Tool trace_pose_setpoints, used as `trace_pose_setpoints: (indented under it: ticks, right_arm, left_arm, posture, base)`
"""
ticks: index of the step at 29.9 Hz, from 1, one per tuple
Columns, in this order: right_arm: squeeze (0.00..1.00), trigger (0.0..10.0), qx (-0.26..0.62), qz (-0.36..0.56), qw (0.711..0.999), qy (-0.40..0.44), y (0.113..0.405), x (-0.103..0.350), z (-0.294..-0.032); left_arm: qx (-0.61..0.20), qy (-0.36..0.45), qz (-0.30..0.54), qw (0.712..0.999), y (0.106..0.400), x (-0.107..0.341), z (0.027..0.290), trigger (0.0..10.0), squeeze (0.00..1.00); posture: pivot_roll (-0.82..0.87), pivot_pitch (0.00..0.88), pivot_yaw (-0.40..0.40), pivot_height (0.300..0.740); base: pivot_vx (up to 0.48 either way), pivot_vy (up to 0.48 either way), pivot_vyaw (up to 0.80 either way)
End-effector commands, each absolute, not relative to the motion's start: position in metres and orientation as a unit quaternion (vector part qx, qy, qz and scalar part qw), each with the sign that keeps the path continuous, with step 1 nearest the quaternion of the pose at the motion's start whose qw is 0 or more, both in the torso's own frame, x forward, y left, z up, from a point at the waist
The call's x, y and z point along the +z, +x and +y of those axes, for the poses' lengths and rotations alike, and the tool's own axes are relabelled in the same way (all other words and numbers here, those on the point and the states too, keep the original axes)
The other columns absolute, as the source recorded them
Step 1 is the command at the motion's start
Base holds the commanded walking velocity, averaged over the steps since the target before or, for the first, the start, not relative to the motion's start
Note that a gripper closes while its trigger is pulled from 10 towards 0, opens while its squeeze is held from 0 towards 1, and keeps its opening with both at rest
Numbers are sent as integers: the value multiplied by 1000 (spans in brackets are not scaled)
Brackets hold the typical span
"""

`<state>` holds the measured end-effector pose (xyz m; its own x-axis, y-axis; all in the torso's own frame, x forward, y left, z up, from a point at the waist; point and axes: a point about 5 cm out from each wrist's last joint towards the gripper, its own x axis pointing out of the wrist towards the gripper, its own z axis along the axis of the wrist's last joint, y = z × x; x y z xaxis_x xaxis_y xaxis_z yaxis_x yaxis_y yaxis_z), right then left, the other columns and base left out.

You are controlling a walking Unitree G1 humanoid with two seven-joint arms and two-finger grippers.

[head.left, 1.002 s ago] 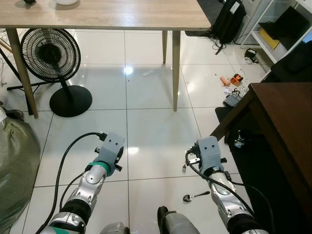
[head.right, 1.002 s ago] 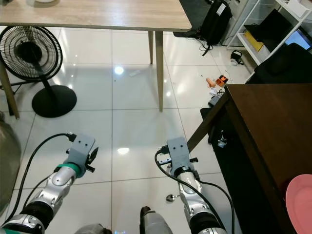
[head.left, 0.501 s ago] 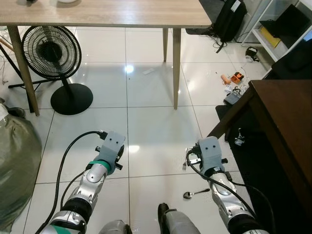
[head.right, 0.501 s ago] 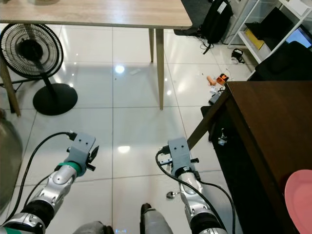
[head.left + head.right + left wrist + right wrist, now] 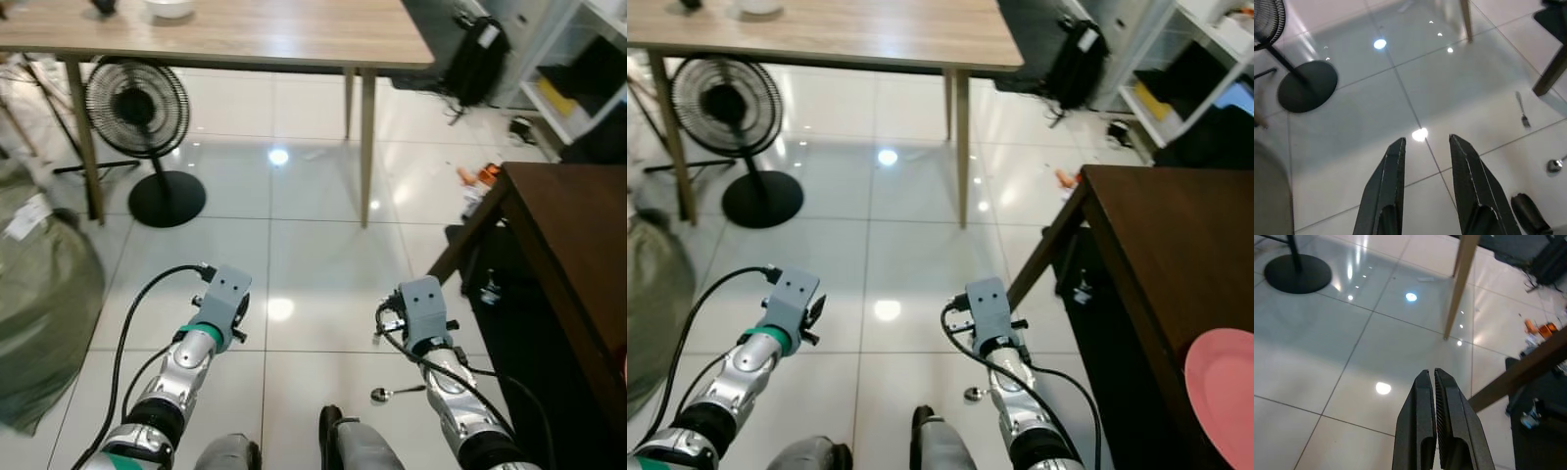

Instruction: Setting the table

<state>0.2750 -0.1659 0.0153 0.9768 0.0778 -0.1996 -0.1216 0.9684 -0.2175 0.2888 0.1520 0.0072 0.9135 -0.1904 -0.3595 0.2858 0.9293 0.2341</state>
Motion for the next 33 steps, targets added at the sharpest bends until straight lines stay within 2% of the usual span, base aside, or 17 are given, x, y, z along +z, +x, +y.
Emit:
trace_pose_setpoints:
  ticks: [1,25,33]
  right_arm:
    - [0,10000,41,107,987,-113,269,9,-171]
    - [0,10000,42,106,987,-112,269,9,-169]
    - [0,10000,40,106,987,-111,269,8,-169]
  left_arm:
    - [-131,146,175,965,285,3,150,10000,0]
    - [-133,150,175,964,284,2,150,10000,0]
    - [-132,144,172,966,285,3,151,10000,0]
  posture:
    - [88,54,-8,740]
    - [88,57,-3,740]
    - [87,62,-5,740]
  base:
    - [-352,0,0]
    - [-414,0,0]
    - [-36,0,0]
